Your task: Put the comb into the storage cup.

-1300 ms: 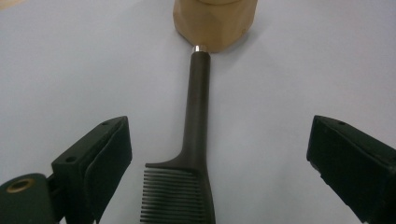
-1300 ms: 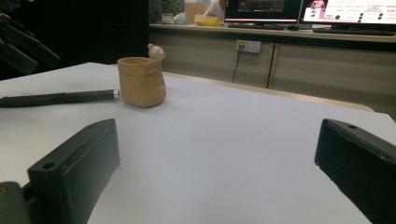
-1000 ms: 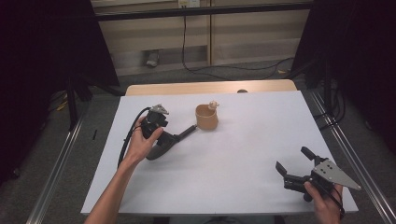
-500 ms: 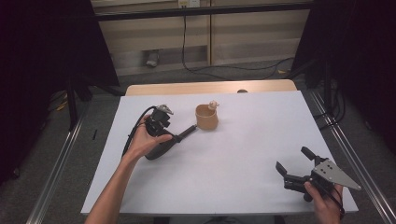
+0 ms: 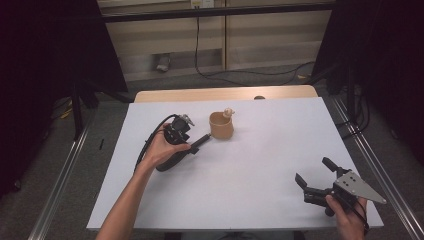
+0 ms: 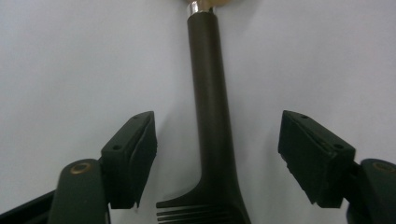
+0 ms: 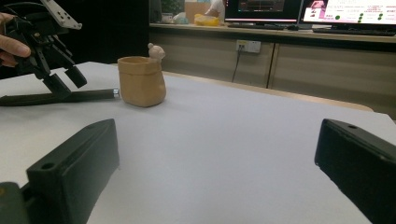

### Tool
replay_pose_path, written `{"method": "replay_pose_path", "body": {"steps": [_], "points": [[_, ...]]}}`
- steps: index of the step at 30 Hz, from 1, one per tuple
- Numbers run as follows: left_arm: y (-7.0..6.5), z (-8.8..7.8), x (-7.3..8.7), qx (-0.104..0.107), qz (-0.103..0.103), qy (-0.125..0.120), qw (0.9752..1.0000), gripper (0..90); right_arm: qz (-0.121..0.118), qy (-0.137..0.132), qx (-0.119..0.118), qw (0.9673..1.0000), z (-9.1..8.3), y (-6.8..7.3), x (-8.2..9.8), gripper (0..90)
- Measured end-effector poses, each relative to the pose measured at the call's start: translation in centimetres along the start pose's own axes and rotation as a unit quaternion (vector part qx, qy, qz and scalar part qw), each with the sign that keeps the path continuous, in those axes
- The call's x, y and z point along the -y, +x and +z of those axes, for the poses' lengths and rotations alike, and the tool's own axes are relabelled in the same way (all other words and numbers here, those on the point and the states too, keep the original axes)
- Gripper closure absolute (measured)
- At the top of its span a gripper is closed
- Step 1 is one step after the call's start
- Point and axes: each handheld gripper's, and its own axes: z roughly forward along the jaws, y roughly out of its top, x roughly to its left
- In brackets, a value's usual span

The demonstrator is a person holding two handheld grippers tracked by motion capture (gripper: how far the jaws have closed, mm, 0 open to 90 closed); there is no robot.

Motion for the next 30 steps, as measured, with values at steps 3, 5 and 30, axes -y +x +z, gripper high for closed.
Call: {"method": "replay_pose_path", "body": {"steps": [3,5,30], "points": [[0.35,0.03,0.10,-0.001,0.007,0.015,0.9999,33.5,0.000,0.000,0.000,1.0000,0.01,-0.02,0.01,0.0],[0.33,0.04,0.09,0.002,0.006,0.019,0.9998,37.2,0.000,0.000,0.000,1.0000,0.04,-0.01,0.01,0.0],[-0.32,0.78,-0.60,-0.021,0.011,0.066,0.9975,60.2,0.001,0.003,-0.005,1.0000,0.12,0.05,0.04,0.0]]}}
